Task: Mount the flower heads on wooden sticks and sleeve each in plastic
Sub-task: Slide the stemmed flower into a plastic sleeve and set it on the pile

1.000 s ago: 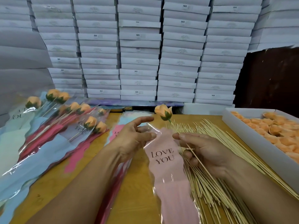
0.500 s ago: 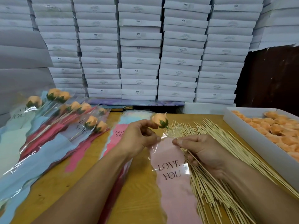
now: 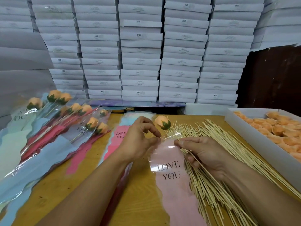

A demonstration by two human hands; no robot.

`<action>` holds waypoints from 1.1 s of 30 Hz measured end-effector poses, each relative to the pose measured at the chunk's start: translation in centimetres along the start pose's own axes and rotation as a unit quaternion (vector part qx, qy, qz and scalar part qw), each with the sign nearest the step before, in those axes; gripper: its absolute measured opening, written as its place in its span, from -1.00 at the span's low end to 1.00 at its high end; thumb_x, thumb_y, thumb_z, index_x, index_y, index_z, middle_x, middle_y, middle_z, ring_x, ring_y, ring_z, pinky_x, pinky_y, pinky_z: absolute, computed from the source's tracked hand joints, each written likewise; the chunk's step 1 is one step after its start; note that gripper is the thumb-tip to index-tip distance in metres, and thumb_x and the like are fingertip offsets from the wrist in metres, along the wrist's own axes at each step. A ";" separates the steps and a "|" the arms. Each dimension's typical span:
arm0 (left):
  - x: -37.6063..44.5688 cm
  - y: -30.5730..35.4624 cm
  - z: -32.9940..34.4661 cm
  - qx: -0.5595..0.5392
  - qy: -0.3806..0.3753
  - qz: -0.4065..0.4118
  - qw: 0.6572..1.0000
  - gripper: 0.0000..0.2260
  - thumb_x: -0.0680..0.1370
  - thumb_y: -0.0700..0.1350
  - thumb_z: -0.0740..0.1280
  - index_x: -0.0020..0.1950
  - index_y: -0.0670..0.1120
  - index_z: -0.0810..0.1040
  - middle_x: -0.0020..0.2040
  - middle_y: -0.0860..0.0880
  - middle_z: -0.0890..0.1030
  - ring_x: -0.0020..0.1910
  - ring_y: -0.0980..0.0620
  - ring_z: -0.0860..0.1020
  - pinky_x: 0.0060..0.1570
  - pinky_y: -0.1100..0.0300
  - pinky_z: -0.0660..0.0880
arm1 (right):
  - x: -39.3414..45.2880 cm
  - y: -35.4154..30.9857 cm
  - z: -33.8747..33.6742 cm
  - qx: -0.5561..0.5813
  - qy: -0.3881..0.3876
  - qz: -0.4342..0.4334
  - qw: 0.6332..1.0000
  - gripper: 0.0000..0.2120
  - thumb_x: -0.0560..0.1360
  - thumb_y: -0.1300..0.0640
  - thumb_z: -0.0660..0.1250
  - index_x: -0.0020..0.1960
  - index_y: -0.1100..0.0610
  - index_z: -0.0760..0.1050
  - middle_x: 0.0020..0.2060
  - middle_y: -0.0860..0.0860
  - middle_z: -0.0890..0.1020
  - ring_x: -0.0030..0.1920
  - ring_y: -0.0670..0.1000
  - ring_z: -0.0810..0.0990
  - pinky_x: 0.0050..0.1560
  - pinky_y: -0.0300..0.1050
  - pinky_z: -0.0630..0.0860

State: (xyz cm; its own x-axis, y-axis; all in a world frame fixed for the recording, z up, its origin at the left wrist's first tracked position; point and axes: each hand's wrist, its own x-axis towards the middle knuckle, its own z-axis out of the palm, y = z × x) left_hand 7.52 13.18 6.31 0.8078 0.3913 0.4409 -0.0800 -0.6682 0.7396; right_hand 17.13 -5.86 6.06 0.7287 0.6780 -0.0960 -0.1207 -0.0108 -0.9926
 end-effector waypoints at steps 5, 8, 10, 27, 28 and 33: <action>-0.3 0.0 -0.1 0.030 -0.004 0.042 0.999 -0.86 0.43 -0.28 0.54 -0.18 -0.03 0.69 -0.15 0.12 0.54 -0.27 0.26 0.41 -0.24 0.41 0.34 | 0.0 0.1 -0.1 -0.012 0.008 0.010 1.000 -0.91 0.49 0.27 0.46 -0.08 0.28 0.73 -0.19 0.11 0.71 -0.52 -0.09 0.43 -0.62 -0.28 0.33; -0.4 -0.2 -0.1 0.052 -0.010 0.036 0.998 -0.84 0.46 -0.25 0.52 -0.18 0.02 0.67 -0.19 0.19 0.61 -0.19 0.27 0.47 -0.22 0.40 0.37 | 0.0 0.0 -0.3 -0.016 0.013 0.010 1.000 -0.89 0.52 0.29 0.43 -0.07 0.32 0.71 -0.18 0.14 0.71 -0.52 -0.08 0.43 -0.62 -0.27 0.34; -0.3 -0.3 -0.1 0.050 -0.015 0.032 0.998 -0.88 0.47 -0.26 0.51 -0.17 -0.04 0.68 -0.21 0.17 0.63 -0.19 0.30 0.51 -0.23 0.45 0.38 | 0.0 0.0 -0.4 -0.019 0.014 0.009 1.000 -0.89 0.52 0.29 0.42 -0.06 0.32 0.71 -0.17 0.16 0.71 -0.52 -0.08 0.44 -0.61 -0.26 0.35; -1.0 0.3 -0.8 -0.179 -0.146 -0.044 0.972 -0.90 0.59 -0.35 0.28 -0.08 -0.18 0.49 -0.28 -0.28 0.51 -0.26 -0.10 0.47 -0.16 0.03 0.36 | 4.1 -4.1 -2.7 -0.041 0.088 0.055 0.994 -0.77 0.65 0.15 0.19 -0.02 0.19 0.60 -0.46 -0.02 0.55 -0.51 -0.10 0.37 -0.60 -0.25 0.27; -1.0 0.3 -0.8 -0.185 -0.156 -0.040 0.970 -0.89 0.59 -0.32 0.28 -0.09 -0.15 0.48 -0.30 -0.26 0.51 -0.29 -0.07 0.47 -0.18 0.07 0.38 | 4.7 -5.0 -2.6 -0.069 0.098 0.052 0.991 -0.77 0.64 0.14 0.20 -0.01 0.18 0.61 -0.48 -0.03 0.56 -0.53 -0.11 0.35 -0.61 -0.25 0.24; -1.0 0.4 -1.0 -0.234 -0.230 -0.042 0.944 -0.94 0.51 -0.17 0.28 -0.12 -0.01 0.48 -0.39 -0.14 0.48 -0.41 0.00 0.44 -0.38 0.28 0.36 | 8.0 -8.0 -1.4 -0.090 0.105 0.030 0.990 -0.81 0.68 0.17 0.20 0.04 0.20 0.57 -0.49 -0.02 0.61 -0.62 -0.15 0.24 -0.62 -0.29 0.13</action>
State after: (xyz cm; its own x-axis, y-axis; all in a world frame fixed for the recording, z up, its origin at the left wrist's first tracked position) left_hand 6.10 13.17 6.75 0.9821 0.0421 0.1836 -0.1672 -0.2532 0.9528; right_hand 24.87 -1.32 13.16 0.8506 0.5042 -0.1493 -0.0591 -0.1905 -0.9799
